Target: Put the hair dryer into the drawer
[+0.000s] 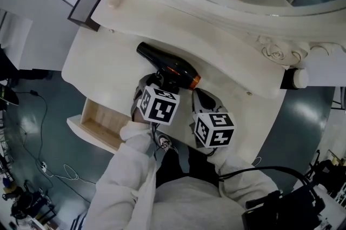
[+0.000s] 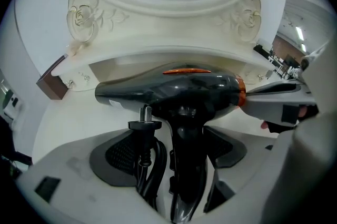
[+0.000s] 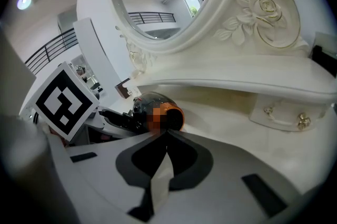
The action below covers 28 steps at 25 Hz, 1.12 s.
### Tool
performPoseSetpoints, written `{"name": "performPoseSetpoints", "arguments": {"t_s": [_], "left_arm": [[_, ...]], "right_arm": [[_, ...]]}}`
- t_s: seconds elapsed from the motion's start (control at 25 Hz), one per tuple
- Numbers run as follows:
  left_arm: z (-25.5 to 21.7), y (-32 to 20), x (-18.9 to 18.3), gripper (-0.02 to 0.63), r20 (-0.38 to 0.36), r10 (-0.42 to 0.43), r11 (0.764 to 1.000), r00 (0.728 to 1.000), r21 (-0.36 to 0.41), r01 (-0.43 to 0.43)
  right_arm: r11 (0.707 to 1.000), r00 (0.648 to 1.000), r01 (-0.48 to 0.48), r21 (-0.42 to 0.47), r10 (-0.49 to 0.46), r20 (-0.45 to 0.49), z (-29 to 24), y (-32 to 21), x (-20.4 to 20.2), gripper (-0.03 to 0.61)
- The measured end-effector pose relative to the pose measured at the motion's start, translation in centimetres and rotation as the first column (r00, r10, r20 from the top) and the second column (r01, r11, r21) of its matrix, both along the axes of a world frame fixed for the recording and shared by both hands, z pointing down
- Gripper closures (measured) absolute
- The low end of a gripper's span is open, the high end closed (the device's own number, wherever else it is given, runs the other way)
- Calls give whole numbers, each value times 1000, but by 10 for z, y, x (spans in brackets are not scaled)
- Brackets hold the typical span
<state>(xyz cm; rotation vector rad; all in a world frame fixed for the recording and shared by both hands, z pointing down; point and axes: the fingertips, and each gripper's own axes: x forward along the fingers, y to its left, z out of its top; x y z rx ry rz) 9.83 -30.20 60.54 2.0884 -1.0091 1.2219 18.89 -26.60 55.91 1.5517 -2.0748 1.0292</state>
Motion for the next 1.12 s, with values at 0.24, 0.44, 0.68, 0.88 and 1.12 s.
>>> {"name": "performPoseSetpoints", "arguments": {"t_s": [0.24, 0.44, 0.68, 0.88, 1.12], "left_arm": [[12, -4, 5, 247, 82, 5, 1000, 997, 30, -7], [11, -2, 7, 293, 58, 23, 998, 998, 64, -27], [2, -1, 4, 311, 65, -18, 994, 998, 109, 11], [-15, 3, 3, 316, 2, -83, 985, 997, 154, 81], [-38, 15, -7, 322, -94, -135, 977, 986, 155, 149]], "right_arm": [[1000, 1000, -10, -13, 10, 2, 6, -1, 5, 518], [1000, 1000, -10, -13, 10, 3, 9, 3, 7, 518], [1000, 1000, -27, -10, 27, -13, 6, 11, 20, 518], [999, 999, -37, 1, 37, -26, 2, 18, 32, 518], [999, 999, -27, 19, 28, -30, -7, 29, 28, 518]]}}
